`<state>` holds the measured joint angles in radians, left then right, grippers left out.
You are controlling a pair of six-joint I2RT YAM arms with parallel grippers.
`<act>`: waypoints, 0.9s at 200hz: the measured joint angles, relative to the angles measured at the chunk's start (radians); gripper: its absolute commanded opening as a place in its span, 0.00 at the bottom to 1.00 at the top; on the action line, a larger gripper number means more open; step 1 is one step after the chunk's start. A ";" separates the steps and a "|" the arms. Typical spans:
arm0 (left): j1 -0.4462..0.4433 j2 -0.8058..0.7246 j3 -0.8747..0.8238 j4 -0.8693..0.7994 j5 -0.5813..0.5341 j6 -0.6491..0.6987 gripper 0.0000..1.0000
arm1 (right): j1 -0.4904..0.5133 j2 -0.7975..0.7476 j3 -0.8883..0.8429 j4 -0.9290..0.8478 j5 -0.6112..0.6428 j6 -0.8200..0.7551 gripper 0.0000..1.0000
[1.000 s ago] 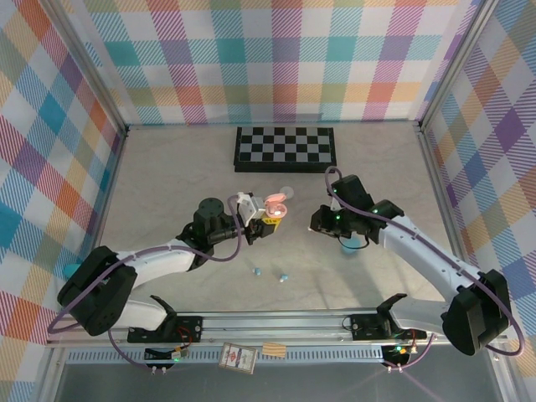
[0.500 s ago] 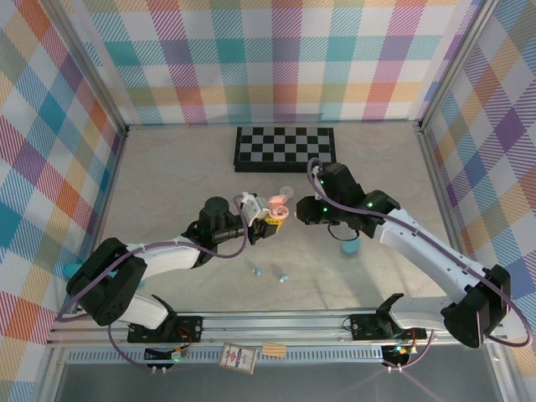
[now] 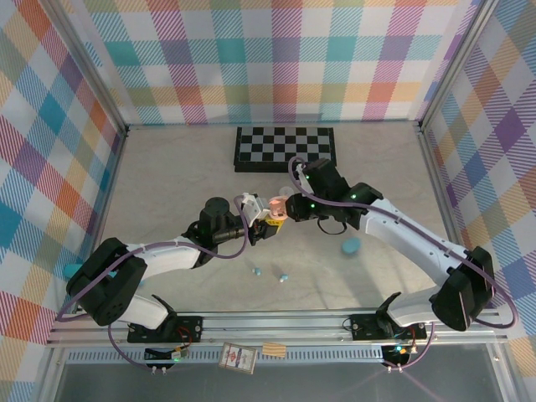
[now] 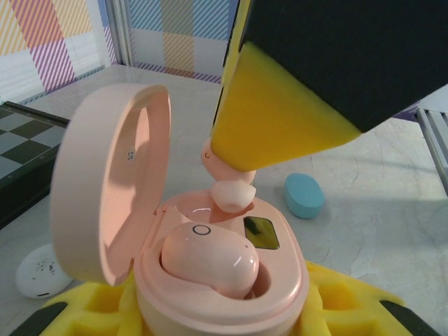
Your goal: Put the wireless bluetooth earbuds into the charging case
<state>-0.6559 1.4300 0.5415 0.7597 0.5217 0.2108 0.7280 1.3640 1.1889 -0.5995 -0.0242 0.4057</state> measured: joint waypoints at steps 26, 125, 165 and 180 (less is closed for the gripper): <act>-0.001 0.001 0.000 0.000 0.000 0.000 0.29 | 0.001 0.005 0.010 -0.005 -0.003 -0.005 0.20; -0.003 0.001 0.000 -0.007 0.002 0.001 0.29 | 0.018 0.035 0.051 -0.047 -0.005 -0.072 0.21; -0.003 0.001 0.000 -0.009 0.005 0.001 0.29 | 0.019 0.035 0.057 -0.072 0.011 -0.092 0.21; -0.003 0.001 0.000 -0.010 0.008 0.002 0.29 | 0.019 0.035 0.057 -0.076 0.014 -0.101 0.21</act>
<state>-0.6590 1.4307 0.5415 0.7498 0.5297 0.2123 0.7475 1.3991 1.2457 -0.6758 -0.0101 0.3046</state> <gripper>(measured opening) 0.342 0.208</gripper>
